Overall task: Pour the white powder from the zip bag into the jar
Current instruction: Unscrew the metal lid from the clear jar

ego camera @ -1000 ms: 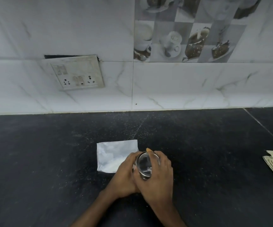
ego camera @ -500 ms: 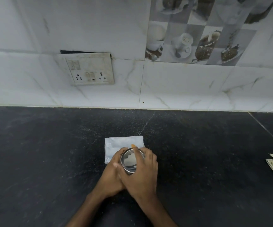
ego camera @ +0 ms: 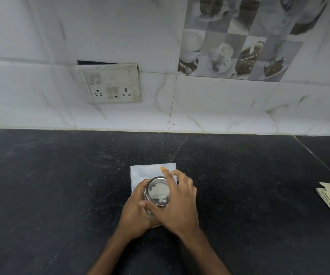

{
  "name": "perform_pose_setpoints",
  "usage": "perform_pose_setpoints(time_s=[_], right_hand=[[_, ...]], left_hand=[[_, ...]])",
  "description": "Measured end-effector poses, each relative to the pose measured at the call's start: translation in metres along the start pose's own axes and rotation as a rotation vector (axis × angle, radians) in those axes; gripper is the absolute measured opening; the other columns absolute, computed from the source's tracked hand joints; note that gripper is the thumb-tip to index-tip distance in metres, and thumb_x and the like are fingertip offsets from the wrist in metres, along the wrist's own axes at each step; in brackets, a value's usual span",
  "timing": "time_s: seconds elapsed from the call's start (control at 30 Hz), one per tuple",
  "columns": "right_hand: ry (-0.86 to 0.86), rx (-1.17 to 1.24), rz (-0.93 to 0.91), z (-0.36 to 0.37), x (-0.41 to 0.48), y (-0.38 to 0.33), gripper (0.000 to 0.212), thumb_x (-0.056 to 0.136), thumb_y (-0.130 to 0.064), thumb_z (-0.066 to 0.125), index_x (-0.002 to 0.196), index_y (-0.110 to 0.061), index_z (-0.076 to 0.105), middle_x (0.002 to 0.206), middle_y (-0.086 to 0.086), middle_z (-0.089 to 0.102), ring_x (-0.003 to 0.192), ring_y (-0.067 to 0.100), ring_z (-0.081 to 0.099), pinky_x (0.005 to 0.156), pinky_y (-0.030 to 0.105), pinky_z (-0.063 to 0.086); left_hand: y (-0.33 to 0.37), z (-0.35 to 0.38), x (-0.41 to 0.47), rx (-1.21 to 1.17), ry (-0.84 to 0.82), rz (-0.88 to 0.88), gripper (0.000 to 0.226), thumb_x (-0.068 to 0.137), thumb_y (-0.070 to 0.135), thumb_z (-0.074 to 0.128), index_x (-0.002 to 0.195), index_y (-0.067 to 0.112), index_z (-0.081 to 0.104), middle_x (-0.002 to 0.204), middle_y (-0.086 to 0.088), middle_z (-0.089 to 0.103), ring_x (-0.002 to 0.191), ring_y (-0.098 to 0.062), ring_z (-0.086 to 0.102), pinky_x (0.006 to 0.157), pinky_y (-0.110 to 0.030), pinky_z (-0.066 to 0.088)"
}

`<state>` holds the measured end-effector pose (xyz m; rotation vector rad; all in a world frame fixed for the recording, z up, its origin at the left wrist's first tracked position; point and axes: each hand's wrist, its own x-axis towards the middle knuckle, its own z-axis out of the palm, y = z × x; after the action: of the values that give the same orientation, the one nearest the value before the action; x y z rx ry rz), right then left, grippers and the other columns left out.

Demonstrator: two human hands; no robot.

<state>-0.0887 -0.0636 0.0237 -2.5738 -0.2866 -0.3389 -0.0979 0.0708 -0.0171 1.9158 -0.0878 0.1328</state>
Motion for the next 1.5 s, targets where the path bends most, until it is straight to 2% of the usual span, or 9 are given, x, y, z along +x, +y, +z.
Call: perform_pose_setpoints(time_s=[0.17, 0.3, 0.47, 0.6, 0.77, 0.87, 1.0, 1.1, 1.5], right_hand=[[0.017, 0.147, 0.03, 0.009, -0.006, -0.015, 0.07, 0.076, -0.065, 0.056, 0.138, -0.035, 0.043, 0.132, -0.01, 0.041, 0.122, 0.007, 0.034, 0.104, 0.037, 0.039], [-0.028, 0.175, -0.004, 0.002, 0.001, -0.014, 0.093, 0.068, -0.082, 0.053, 0.147, -0.038, 0.029, 0.139, -0.019, 0.034, 0.129, -0.003, 0.024, 0.11, 0.028, 0.024], [-0.031, 0.193, -0.028, 0.006, 0.0, -0.019, 0.077, 0.075, -0.056, 0.059, 0.144, -0.035, 0.035, 0.137, -0.015, 0.044, 0.129, 0.003, 0.033, 0.111, 0.039, 0.031], [-0.022, 0.162, -0.01, -0.006, 0.003, -0.022, 0.093, 0.069, -0.074, 0.059, 0.148, -0.04, 0.023, 0.136, -0.025, 0.037, 0.128, -0.004, 0.028, 0.11, 0.029, 0.019], [-0.052, 0.219, -0.067, 0.005, -0.001, -0.017, 0.077, 0.07, -0.042, 0.066, 0.141, -0.038, 0.036, 0.137, -0.021, 0.045, 0.132, -0.005, 0.032, 0.115, 0.039, 0.024], [-0.051, 0.233, -0.038, 0.002, 0.002, -0.014, 0.086, 0.067, -0.059, 0.069, 0.142, -0.038, 0.034, 0.14, -0.026, 0.039, 0.135, -0.009, 0.028, 0.117, 0.029, 0.013], [-0.024, 0.296, 0.013, 0.008, -0.001, -0.011, 0.075, 0.071, -0.053, 0.067, 0.138, -0.039, 0.038, 0.135, -0.024, 0.046, 0.13, -0.009, 0.035, 0.115, 0.042, 0.023], [-0.088, 0.247, -0.017, -0.003, 0.005, -0.009, 0.089, 0.066, -0.061, 0.068, 0.144, -0.042, 0.029, 0.138, -0.032, 0.038, 0.133, -0.009, 0.029, 0.119, 0.037, 0.009], [-0.043, 0.201, -0.014, 0.0, 0.001, -0.02, 0.085, 0.067, -0.064, 0.065, 0.14, -0.048, 0.025, 0.135, -0.026, 0.041, 0.129, -0.01, 0.028, 0.115, 0.037, 0.021]], left_hand=[[-0.006, -0.004, -0.001, 0.017, 0.008, -0.027, 0.086, 0.056, 0.029, 0.09, 0.131, 0.036, 0.048, 0.125, 0.013, 0.067, 0.114, -0.01, 0.066, 0.094, -0.046, 0.055], [-0.001, -0.009, 0.0, 0.028, 0.003, -0.016, 0.083, 0.056, 0.031, 0.091, 0.127, 0.039, 0.049, 0.125, 0.013, 0.066, 0.115, -0.008, 0.064, 0.097, -0.042, 0.054], [-0.005, -0.009, 0.0, 0.021, 0.002, -0.046, 0.084, 0.058, 0.034, 0.091, 0.13, 0.037, 0.047, 0.125, 0.018, 0.065, 0.114, -0.005, 0.065, 0.096, -0.043, 0.054], [-0.006, -0.009, 0.0, 0.033, -0.007, -0.049, 0.085, 0.058, 0.033, 0.092, 0.13, 0.036, 0.047, 0.126, 0.017, 0.065, 0.114, -0.005, 0.064, 0.095, -0.042, 0.055], [-0.008, -0.008, 0.0, 0.033, -0.003, -0.076, 0.086, 0.062, 0.044, 0.087, 0.135, 0.039, 0.042, 0.129, 0.019, 0.062, 0.118, -0.004, 0.062, 0.099, -0.042, 0.052], [-0.009, -0.009, 0.0, 0.039, -0.014, -0.089, 0.093, 0.057, 0.044, 0.091, 0.136, 0.037, 0.043, 0.13, 0.019, 0.062, 0.118, -0.004, 0.062, 0.099, -0.042, 0.053], [-0.008, -0.01, 0.0, 0.064, -0.009, -0.059, 0.092, 0.055, 0.036, 0.094, 0.132, 0.039, 0.044, 0.128, 0.019, 0.062, 0.117, -0.002, 0.062, 0.098, -0.04, 0.053], [-0.007, -0.01, 0.0, 0.057, -0.014, -0.07, 0.093, 0.055, 0.036, 0.095, 0.133, 0.038, 0.044, 0.129, 0.019, 0.062, 0.117, -0.001, 0.062, 0.098, -0.04, 0.053], [-0.003, -0.01, 0.0, 0.058, 0.004, -0.051, 0.076, 0.063, 0.036, 0.087, 0.126, 0.044, 0.046, 0.125, 0.022, 0.063, 0.113, 0.0, 0.064, 0.096, -0.039, 0.054]])
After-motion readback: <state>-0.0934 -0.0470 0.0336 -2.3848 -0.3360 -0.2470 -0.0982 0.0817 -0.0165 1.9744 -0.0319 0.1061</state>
